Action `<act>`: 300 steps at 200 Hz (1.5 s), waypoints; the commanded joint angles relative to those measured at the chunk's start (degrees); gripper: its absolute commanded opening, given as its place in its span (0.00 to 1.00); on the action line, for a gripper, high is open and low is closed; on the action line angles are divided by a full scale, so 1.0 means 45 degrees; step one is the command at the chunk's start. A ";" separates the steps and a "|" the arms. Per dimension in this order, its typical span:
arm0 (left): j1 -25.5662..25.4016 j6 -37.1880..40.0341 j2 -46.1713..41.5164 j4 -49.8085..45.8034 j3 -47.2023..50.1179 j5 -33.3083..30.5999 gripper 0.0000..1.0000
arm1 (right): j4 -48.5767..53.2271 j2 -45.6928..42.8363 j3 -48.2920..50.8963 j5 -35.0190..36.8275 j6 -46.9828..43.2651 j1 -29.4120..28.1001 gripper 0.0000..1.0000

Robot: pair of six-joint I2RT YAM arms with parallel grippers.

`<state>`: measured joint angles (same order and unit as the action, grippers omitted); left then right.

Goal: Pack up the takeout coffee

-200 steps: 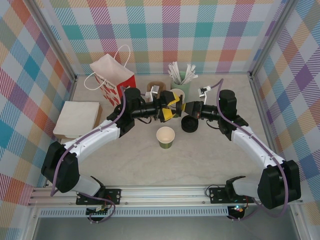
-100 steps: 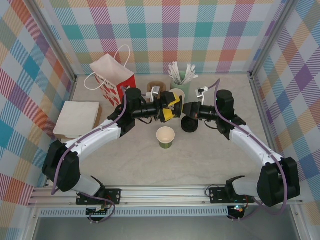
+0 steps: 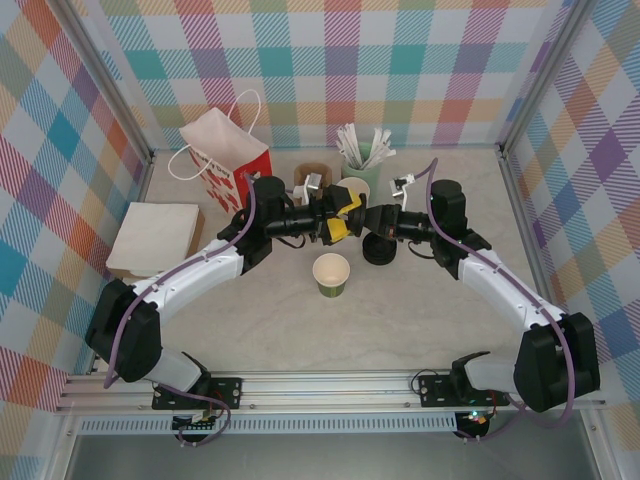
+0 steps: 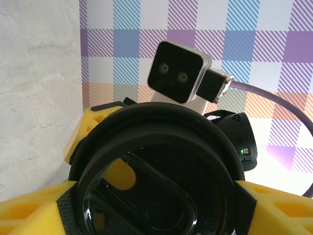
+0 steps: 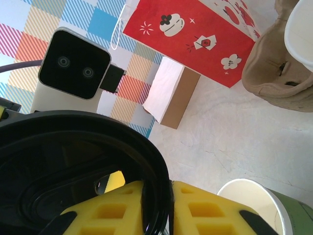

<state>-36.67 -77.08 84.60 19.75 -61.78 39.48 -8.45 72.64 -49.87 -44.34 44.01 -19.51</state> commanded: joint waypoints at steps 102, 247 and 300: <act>-0.0263 0.4199 -0.0790 -0.5064 -0.1004 -0.1477 0.75 | 0.4019 -0.1740 -0.0071 0.2476 -0.2375 -0.0091 0.51; -0.1594 1.1158 -0.0711 -1.4577 -0.2988 -0.8187 0.66 | 1.2570 -0.3079 -0.1146 1.2007 -0.4883 0.0141 0.89; -0.2363 1.1656 0.0789 -1.4969 -0.3951 -0.9138 0.65 | 1.2591 -0.2764 -0.1050 1.2250 -0.4705 0.0150 0.90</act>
<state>-45.34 -27.07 86.32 -45.34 -76.60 1.89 46.68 59.70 -54.35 8.97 22.63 -19.09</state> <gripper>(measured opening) 0.669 0.897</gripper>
